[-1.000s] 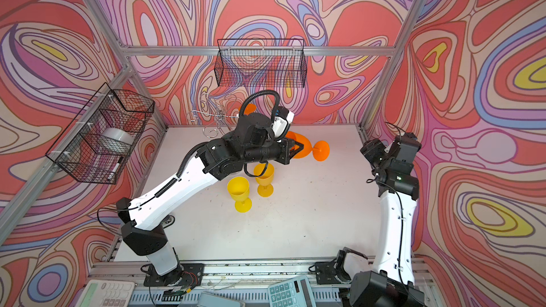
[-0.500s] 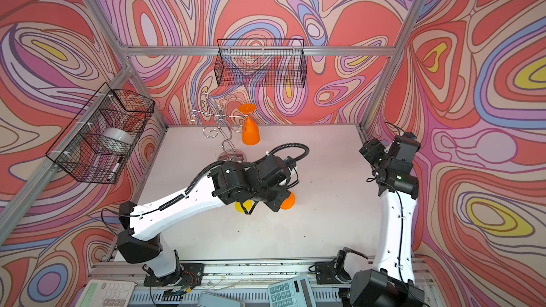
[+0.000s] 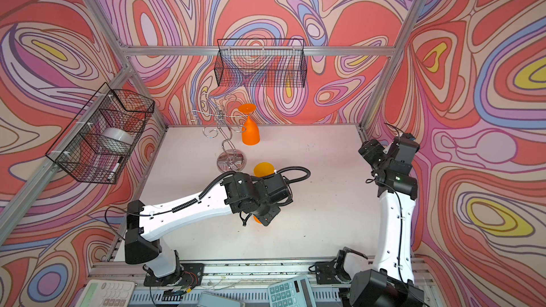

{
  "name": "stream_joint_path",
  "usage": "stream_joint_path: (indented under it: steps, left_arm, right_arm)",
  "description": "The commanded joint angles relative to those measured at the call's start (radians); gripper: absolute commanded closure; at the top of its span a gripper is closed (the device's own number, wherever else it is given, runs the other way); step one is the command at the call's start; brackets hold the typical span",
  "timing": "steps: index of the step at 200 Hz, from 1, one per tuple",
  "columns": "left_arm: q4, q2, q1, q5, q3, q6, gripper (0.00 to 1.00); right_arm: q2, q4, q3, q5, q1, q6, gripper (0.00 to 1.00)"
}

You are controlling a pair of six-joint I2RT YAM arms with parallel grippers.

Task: Take the wine glass off the wine glass rack
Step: 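Lower the orange glass with the left gripper onto the table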

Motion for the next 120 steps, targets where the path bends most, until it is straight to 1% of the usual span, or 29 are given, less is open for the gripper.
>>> stream_joint_path:
  steps: [1, 87, 120]
  left_arm:
    - [-0.029, 0.014, -0.011, 0.0, -0.021, 0.006, 1.0]
    - [0.039, 0.028, -0.014, 0.061, -0.115, 0.005, 1.0]
    - [0.054, 0.041, -0.015, 0.073, -0.122, 0.006, 1.0]
  right_arm:
    - [-0.021, 0.027, -0.007, -0.016, -0.002, 0.013, 0.15]
    - [-0.031, 0.053, -0.028, -0.053, -0.001, 0.041, 0.15]
    - [-0.042, 0.064, -0.045, -0.067, 0.0, 0.05, 0.15]
